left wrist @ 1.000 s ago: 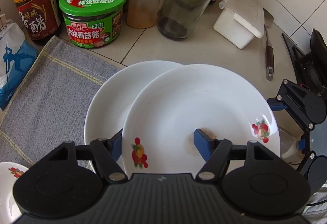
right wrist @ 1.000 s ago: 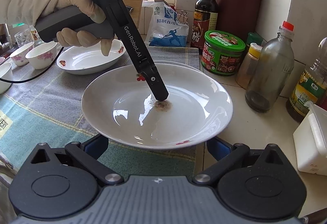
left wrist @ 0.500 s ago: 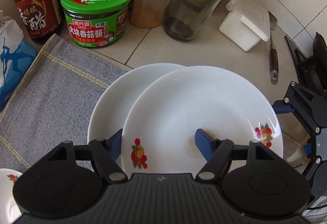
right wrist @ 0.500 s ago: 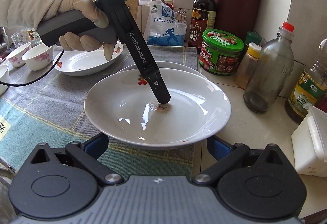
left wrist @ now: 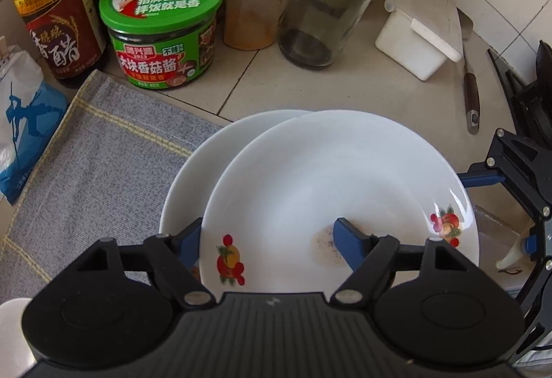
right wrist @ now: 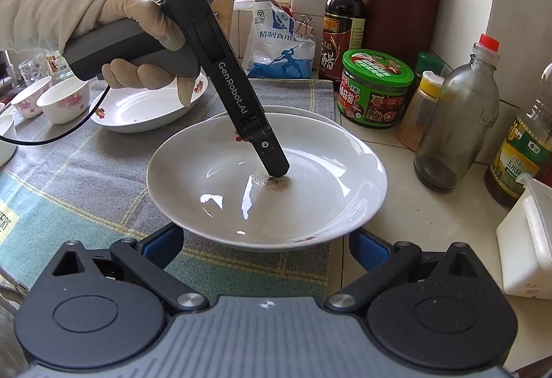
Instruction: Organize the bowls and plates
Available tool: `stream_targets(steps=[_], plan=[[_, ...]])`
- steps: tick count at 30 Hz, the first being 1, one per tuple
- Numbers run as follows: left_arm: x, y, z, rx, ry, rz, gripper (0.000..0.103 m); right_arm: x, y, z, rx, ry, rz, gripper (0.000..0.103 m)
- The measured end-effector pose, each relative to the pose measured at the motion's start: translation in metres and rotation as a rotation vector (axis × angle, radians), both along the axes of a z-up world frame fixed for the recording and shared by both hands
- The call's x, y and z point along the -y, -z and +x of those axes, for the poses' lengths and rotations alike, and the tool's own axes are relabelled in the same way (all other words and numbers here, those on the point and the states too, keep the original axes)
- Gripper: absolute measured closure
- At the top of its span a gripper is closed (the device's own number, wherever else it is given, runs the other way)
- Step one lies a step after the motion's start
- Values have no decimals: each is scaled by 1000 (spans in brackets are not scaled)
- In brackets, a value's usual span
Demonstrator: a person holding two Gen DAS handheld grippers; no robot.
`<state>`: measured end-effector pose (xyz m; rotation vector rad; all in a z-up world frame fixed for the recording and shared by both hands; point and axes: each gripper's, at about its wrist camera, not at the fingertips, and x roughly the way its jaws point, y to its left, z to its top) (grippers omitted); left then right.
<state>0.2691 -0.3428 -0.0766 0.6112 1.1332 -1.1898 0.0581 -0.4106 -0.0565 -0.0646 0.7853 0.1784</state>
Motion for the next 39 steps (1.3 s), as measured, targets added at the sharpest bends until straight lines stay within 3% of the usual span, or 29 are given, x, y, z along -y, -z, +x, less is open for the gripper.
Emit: stream_targets(steps=[17,23,28,35,39], plan=[[-6,-13,1,54,-25,-7,24,0,0,0,20,-10,6,0],[-18,-28,-7,87,-40,-81,23,-2,2,1,33,-19,-11,0],[-26,-44,-29,194,-56,-141,22,-6,1,-1,48,-25,-18,0],[-57,-53,-64,261,-181,-220,16,0,-5,-3,77,21,-4,0],[-83,-51,-79,279,-351,-248,15,9,-12,4,97,60,24,0]])
